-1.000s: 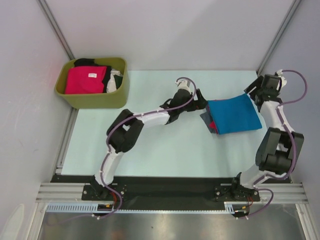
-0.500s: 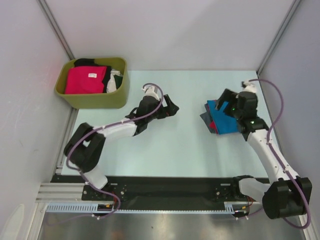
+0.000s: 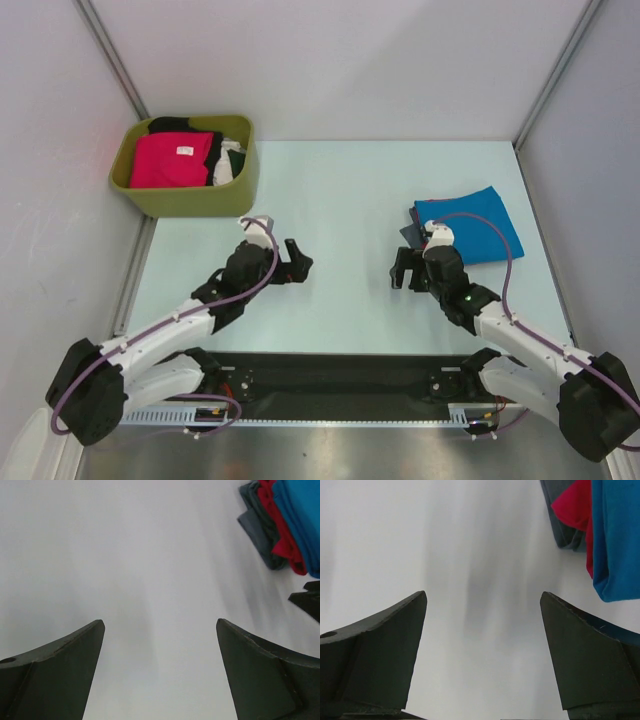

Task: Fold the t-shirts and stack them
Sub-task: Reset both grippers

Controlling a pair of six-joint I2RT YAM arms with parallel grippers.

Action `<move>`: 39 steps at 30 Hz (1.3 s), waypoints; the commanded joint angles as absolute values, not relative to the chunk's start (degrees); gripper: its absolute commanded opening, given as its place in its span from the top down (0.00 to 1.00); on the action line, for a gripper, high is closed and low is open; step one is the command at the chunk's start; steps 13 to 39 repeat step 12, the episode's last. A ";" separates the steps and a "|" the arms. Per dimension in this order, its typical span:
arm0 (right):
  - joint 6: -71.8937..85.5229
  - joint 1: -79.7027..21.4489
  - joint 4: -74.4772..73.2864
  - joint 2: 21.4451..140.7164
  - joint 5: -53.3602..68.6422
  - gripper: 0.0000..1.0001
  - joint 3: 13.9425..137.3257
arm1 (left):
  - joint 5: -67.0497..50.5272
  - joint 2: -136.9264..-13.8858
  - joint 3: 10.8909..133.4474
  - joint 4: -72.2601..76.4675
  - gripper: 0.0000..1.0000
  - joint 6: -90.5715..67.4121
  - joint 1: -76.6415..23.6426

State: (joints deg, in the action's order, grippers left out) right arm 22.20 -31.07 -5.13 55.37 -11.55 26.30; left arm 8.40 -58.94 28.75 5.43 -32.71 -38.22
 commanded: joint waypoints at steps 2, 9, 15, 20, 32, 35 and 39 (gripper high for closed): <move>21.89 -31.46 3.78 55.11 -13.62 0.00 26.11 | 11.07 -54.15 23.04 7.55 0.00 -25.40 -38.32; 21.88 -31.55 3.34 54.06 -14.50 0.01 25.66 | 10.20 -52.47 20.83 11.51 0.00 -24.08 -38.50; 22.06 -31.46 3.34 53.35 -14.59 0.00 25.40 | 10.28 -53.17 21.09 11.51 0.00 -24.26 -38.50; 22.06 -31.46 3.34 53.35 -14.59 0.00 25.40 | 10.28 -53.17 21.09 11.51 0.00 -24.26 -38.50; 22.06 -31.46 3.34 53.35 -14.59 0.00 25.40 | 10.28 -53.17 21.09 11.51 0.00 -24.26 -38.50; 22.06 -31.46 3.34 53.35 -14.59 0.00 25.40 | 10.28 -53.17 21.09 11.51 0.00 -24.26 -38.50; 22.06 -31.46 3.34 53.35 -14.59 0.00 25.40 | 10.28 -53.17 21.09 11.51 0.00 -24.26 -38.50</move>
